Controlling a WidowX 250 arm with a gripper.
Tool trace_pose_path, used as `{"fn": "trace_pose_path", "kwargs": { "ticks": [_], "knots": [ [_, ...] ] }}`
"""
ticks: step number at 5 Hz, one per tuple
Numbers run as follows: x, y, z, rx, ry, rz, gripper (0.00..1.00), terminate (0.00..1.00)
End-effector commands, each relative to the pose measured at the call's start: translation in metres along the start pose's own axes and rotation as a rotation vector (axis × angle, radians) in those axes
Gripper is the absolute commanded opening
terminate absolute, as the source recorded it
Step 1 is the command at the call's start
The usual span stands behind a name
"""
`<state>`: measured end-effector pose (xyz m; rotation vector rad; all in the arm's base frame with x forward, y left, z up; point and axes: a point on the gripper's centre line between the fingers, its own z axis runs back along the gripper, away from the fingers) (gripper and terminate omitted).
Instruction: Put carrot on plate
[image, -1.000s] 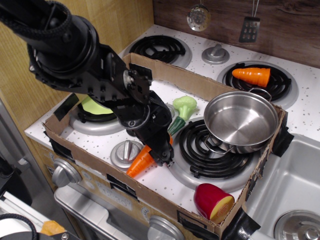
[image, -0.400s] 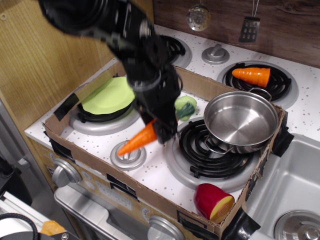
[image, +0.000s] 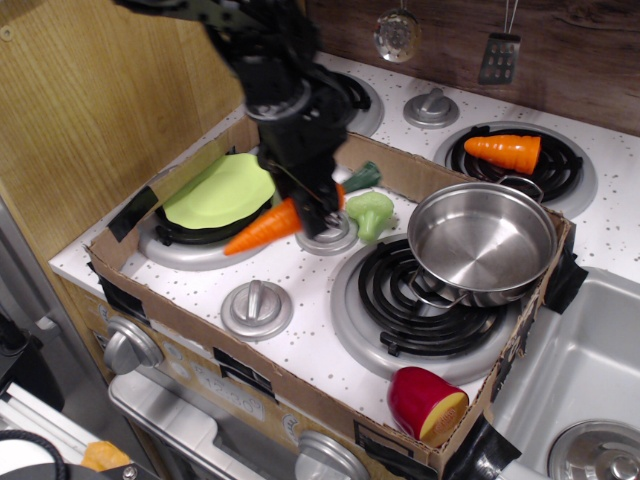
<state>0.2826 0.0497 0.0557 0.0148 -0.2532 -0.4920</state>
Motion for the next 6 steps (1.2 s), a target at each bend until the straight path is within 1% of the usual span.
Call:
{"fn": "trace_pose_path", "kwargs": {
  "ticks": [1, 2, 3, 4, 5, 6],
  "knots": [
    [-0.020, 0.023, 0.016, 0.024, 0.027, 0.001, 0.00, 0.00],
    [-0.026, 0.039, 0.024, 0.019, 0.122, -0.152, 0.00, 0.00],
    [-0.022, 0.055, 0.025, 0.088, 0.096, -0.224, 0.00, 0.00],
    [-0.017, 0.067, 0.018, 0.197, 0.055, -0.230, 0.00, 0.00],
    [-0.016, 0.074, 0.013, 0.309, -0.015, -0.316, 0.00, 0.00],
    [-0.014, 0.076, 0.010, 0.359, -0.066, -0.329, 0.00, 0.00]
  ]
}}
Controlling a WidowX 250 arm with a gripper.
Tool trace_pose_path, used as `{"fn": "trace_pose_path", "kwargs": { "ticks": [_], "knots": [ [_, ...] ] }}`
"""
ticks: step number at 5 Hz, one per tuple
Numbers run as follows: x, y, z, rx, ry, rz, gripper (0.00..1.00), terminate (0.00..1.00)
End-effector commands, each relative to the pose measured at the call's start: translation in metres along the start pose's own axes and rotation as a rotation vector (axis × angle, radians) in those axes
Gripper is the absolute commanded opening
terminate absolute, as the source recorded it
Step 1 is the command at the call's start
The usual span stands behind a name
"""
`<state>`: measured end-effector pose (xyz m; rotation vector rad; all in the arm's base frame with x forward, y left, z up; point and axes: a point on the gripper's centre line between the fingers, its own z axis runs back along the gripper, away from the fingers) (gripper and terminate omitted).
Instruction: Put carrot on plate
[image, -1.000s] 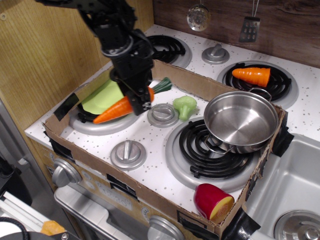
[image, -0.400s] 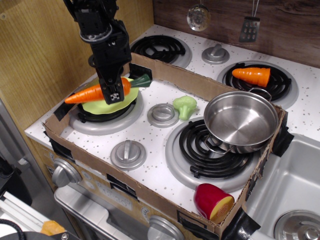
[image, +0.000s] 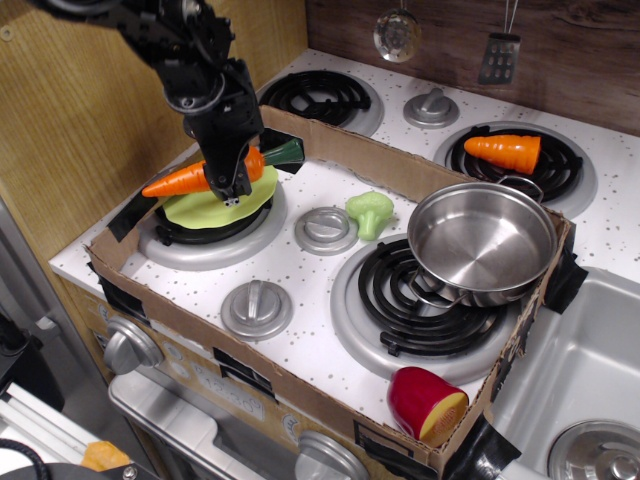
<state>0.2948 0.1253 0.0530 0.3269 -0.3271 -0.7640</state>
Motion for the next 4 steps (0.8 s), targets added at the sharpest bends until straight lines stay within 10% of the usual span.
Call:
{"fn": "trace_pose_path", "kwargs": {
  "ticks": [1, 3, 4],
  "knots": [
    [0.008, 0.010, 0.009, 0.097, -0.070, -0.018, 1.00, 0.00],
    [0.016, 0.007, 0.022, 0.114, 0.021, -0.021, 1.00, 0.00],
    [0.032, -0.005, 0.072, 0.179, 0.140, 0.017, 1.00, 0.00]
  ]
}}
